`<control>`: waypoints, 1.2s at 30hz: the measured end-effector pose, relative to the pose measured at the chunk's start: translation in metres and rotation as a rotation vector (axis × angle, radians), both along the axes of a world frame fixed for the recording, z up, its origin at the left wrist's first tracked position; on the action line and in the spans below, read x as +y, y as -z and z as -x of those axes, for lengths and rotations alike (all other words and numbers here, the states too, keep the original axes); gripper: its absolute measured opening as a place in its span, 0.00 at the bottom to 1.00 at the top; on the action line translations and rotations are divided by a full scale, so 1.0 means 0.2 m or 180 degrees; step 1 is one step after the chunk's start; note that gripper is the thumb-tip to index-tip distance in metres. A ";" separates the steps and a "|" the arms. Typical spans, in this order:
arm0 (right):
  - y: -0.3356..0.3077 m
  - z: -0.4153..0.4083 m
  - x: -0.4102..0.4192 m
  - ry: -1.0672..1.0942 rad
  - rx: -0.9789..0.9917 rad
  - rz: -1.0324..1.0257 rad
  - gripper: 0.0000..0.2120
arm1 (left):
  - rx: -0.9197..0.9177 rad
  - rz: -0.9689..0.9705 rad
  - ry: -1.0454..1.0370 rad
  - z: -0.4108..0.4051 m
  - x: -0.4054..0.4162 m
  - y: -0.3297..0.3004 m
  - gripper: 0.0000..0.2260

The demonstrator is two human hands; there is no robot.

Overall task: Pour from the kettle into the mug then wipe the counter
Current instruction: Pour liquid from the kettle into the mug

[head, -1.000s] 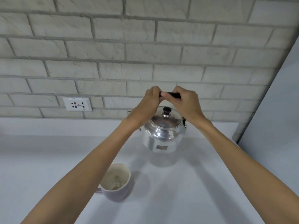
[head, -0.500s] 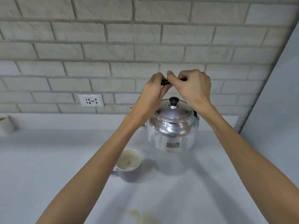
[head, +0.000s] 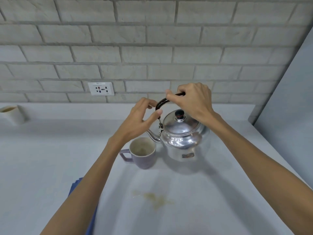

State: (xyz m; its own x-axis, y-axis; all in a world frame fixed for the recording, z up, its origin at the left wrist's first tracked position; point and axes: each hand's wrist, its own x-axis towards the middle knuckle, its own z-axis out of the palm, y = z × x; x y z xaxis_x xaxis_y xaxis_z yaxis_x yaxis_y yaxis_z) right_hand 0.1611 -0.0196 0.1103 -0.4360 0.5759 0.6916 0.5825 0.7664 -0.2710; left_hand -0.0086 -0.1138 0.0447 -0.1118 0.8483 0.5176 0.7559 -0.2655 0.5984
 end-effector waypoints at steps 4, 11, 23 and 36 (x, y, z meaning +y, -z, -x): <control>0.03 0.03 -0.02 -0.0046 -0.0344 -0.0119 0.27 | -0.0677 -0.0083 -0.0609 0.13 -0.05 0.22 0.13; 0.06 0.08 -0.01 -0.0063 -0.0797 -0.0324 0.26 | -0.1654 0.0421 -0.1357 0.23 -0.14 0.59 0.14; 0.05 0.09 0.00 -0.0108 -0.1219 -0.0610 0.25 | -0.2441 0.0569 -0.1429 0.19 -0.18 0.75 0.18; 0.00 0.08 -0.01 -0.0224 -0.1395 -0.0750 0.27 | -0.2527 0.0638 -0.1158 0.22 -0.15 0.78 0.15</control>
State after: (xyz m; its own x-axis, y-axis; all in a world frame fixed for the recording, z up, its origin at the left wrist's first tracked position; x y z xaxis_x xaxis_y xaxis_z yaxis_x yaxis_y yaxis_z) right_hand 0.1448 -0.0211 0.1097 -0.7468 0.3848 0.5424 0.5474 0.8188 0.1729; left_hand -0.0527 -0.1432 -0.1113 -0.6535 0.7567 0.0191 0.1166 0.0756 0.9903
